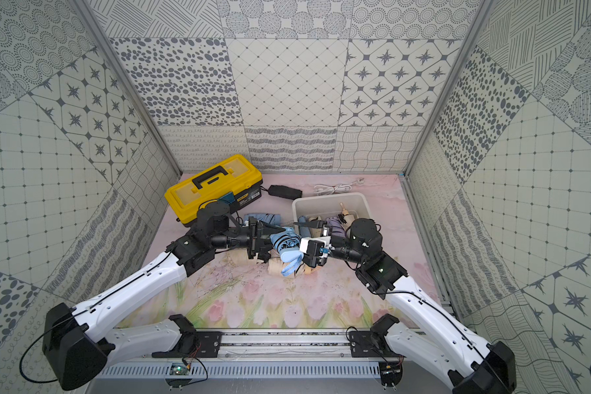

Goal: Put the umbrella into the storage box
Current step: Place the umbrella in the storage box.

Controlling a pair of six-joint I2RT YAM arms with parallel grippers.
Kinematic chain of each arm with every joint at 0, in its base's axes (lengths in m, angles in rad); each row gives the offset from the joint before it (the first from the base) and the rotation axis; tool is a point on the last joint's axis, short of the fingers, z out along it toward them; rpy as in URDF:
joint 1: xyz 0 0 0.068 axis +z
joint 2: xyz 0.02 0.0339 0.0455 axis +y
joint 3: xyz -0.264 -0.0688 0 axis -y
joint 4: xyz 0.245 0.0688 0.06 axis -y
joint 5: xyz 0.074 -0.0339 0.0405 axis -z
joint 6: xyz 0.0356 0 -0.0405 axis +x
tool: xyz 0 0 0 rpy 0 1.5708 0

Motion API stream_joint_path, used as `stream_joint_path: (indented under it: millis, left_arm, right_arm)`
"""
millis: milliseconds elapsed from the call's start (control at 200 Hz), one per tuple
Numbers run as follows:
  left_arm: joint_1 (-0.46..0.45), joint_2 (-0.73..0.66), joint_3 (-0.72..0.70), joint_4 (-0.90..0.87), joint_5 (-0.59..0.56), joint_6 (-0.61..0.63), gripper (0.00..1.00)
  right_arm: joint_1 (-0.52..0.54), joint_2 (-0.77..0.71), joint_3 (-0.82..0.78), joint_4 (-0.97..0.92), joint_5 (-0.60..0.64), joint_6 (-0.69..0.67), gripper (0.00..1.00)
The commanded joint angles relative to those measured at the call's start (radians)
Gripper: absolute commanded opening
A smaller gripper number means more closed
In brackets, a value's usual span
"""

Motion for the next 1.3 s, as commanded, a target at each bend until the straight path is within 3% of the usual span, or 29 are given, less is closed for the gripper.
stream_joint_path:
  millis: [0, 175, 550, 635, 795, 981, 1141, 1296]
  left_arm:
    - [0.003, 0.017, 0.006, 0.233, 0.128, -0.099, 0.0]
    - [-0.003, 0.048, 0.052, 0.263, 0.169, -0.096, 0.0]
    - [-0.011, 0.056, 0.049, 0.282, 0.17, -0.098, 0.0]
    - [-0.011, 0.055, 0.047, 0.289, 0.162, -0.09, 0.1]
    - [-0.01, 0.06, 0.045, 0.314, 0.148, -0.061, 0.41]
    - [-0.004, 0.045, 0.031, 0.302, 0.05, 0.028, 0.7]
    - [0.021, -0.013, -0.026, 0.241, -0.084, 0.11, 0.77]
    - [0.059, -0.121, -0.084, 0.043, -0.294, 0.241, 0.78]
  right_arm:
    - [0.004, 0.015, 0.038, 0.074, -0.099, 0.054, 0.72]
    - [0.006, 0.035, 0.083, 0.046, -0.178, 0.089, 0.63]
    - [0.007, 0.074, 0.12, 0.066, -0.184, 0.102, 0.45]
    - [0.007, 0.078, 0.117, 0.079, -0.182, 0.121, 0.42]
    - [0.006, 0.089, 0.104, 0.106, -0.161, 0.164, 0.39]
    - [0.001, 0.094, 0.093, 0.13, -0.082, 0.253, 0.35]
    - [-0.012, 0.075, 0.039, 0.157, -0.02, 0.361, 0.31]
    - [-0.033, 0.054, 0.001, 0.155, 0.056, 0.487, 0.26]
